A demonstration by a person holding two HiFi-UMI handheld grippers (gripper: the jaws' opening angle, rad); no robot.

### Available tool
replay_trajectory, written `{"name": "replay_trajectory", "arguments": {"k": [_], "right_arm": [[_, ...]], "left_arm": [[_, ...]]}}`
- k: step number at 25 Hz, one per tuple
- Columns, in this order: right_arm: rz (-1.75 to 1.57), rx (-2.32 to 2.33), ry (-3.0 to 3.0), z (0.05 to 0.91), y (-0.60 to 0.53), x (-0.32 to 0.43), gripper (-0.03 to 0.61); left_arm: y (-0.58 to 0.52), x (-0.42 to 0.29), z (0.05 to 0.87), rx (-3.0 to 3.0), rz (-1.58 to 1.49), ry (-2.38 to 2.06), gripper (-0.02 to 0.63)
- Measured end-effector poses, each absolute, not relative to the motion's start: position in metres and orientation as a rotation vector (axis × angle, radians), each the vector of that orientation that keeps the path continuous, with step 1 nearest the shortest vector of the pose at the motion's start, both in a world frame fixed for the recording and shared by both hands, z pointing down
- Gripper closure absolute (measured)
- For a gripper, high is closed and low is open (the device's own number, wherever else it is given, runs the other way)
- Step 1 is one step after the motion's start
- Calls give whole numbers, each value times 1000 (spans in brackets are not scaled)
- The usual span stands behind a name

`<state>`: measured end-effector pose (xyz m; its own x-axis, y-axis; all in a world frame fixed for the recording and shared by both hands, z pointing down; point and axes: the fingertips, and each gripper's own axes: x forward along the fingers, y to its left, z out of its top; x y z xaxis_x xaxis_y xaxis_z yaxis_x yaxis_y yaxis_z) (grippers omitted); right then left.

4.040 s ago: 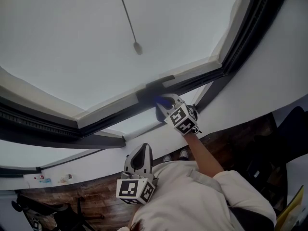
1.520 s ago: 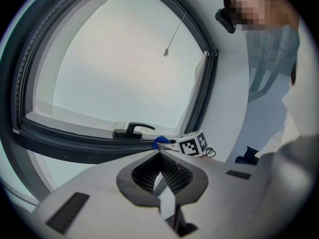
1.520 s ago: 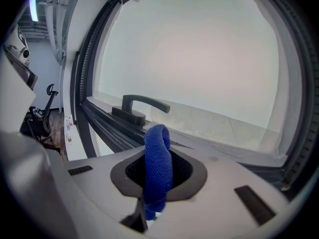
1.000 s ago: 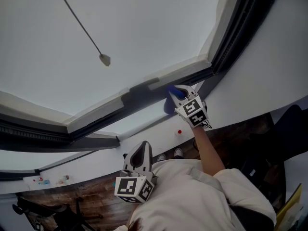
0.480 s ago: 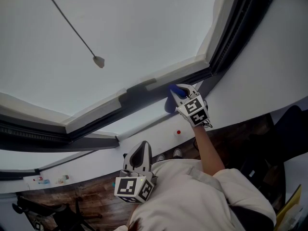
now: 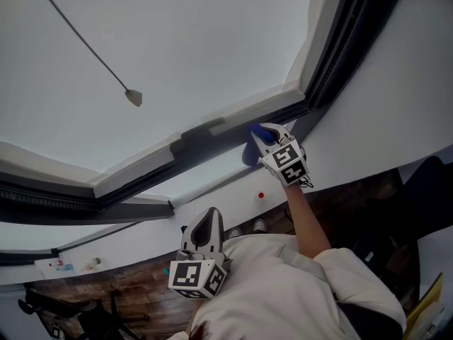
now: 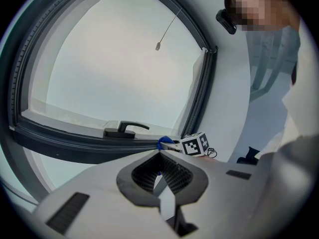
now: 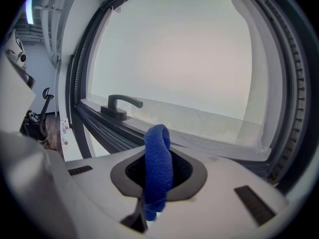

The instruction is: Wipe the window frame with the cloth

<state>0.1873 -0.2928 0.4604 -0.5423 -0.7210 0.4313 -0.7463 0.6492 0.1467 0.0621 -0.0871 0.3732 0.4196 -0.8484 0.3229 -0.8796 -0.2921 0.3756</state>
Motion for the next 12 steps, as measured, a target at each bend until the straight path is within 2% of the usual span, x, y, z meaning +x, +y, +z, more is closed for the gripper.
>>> {"name": "replay_trajectory", "arguments": {"k": [12], "right_arm": [[78,1204,-2389,459,-305,224,532]], "left_arm": [[-90,84,374,2182,71,-1458,609]]}}
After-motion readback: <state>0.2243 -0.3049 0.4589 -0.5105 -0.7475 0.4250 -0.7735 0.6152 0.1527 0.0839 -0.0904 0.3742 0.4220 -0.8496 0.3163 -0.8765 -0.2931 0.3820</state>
